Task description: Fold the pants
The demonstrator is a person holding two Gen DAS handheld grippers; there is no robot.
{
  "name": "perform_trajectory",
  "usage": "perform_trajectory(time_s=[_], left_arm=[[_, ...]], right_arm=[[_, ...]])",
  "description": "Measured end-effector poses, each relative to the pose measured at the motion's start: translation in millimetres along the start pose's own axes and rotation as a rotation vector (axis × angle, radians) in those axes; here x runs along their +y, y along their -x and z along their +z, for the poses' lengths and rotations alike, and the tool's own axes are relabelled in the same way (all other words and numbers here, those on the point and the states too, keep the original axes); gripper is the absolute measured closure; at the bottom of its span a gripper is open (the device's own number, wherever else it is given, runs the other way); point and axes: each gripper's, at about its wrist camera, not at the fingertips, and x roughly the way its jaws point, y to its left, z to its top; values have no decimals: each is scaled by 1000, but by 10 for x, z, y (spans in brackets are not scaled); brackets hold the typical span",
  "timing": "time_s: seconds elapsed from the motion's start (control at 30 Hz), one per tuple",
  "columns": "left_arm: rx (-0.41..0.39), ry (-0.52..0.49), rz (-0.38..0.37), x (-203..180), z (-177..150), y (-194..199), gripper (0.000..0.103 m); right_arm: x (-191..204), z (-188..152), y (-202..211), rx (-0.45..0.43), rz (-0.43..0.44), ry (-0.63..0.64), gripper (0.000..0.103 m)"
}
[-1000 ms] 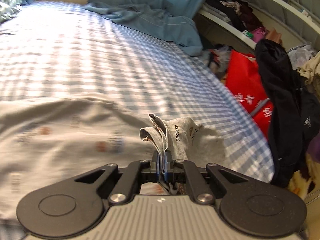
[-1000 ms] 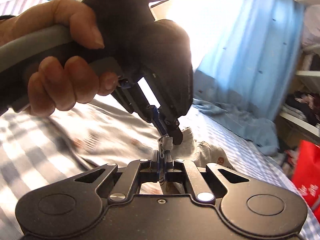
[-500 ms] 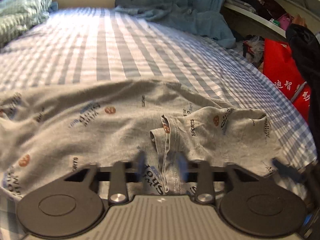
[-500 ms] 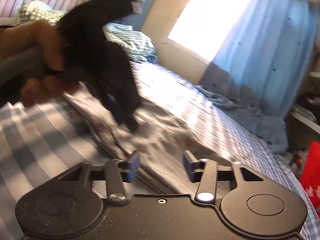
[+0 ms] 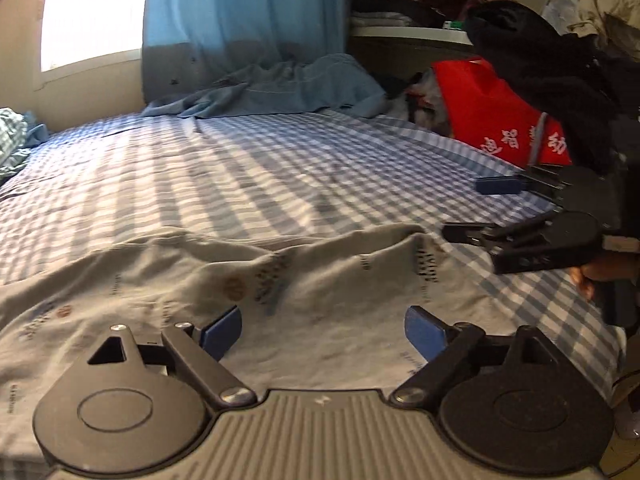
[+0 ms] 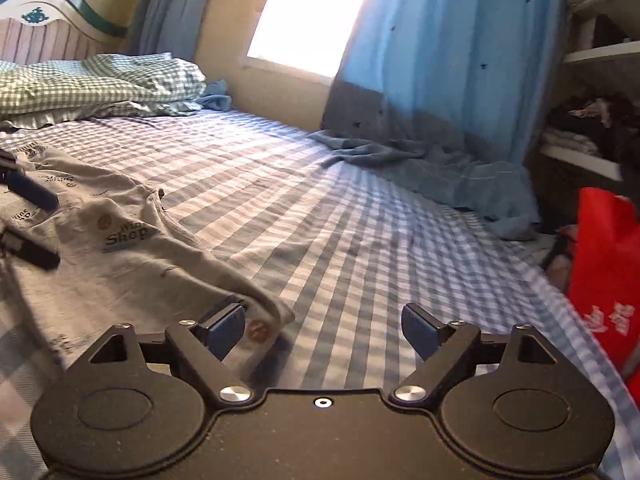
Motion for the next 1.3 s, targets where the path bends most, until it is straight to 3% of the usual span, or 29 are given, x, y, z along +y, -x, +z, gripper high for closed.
perform_trajectory(time_s=[0.1,0.17,0.27,0.33,0.43,0.47,0.73,0.83,0.9,0.97,1.03,1.07,1.1,1.17,1.23,1.3], left_arm=[[5,-43,-77,-253,-42,-103,16],[29,-71,-113,-371,-121,-193,25],[81,-72,-106,-426,-279,-302,35],[49,-77,-88,-443,-364,-276,41],[55,-66,-79,-438,-377,-256,47],[56,-62,-81,-415,-375,-268,48],[48,-62,-74,-396,-423,-243,48],[47,-57,-78,-392,-406,-235,48],[42,-25,-85,-336,-378,-155,47],[-4,54,-86,-182,-366,13,41],[-83,150,-34,56,-355,193,29],[-110,195,13,181,-338,251,28],[-123,235,56,311,-314,281,27],[-93,283,149,604,-233,238,28],[-59,295,242,830,-200,166,53],[-16,344,271,1037,-217,190,56]], right_arm=[[-239,89,-141,16,165,-66,56],[-320,107,-164,19,267,-98,56],[-338,135,-272,54,328,-83,57],[-318,125,-362,81,353,-83,67],[-274,141,-484,108,398,-90,95],[-243,162,-504,112,385,-75,103],[-27,356,-571,108,218,80,103],[95,285,-696,145,86,161,103],[5,318,-639,136,7,106,84],[-50,377,-415,60,-33,28,78],[10,378,-220,19,-32,-24,62],[94,342,-149,2,-35,-22,43],[185,289,-120,-4,-46,-4,32],[387,153,-158,21,-89,52,30],[501,29,-248,63,-130,60,30],[552,-52,-277,75,-165,37,29]])
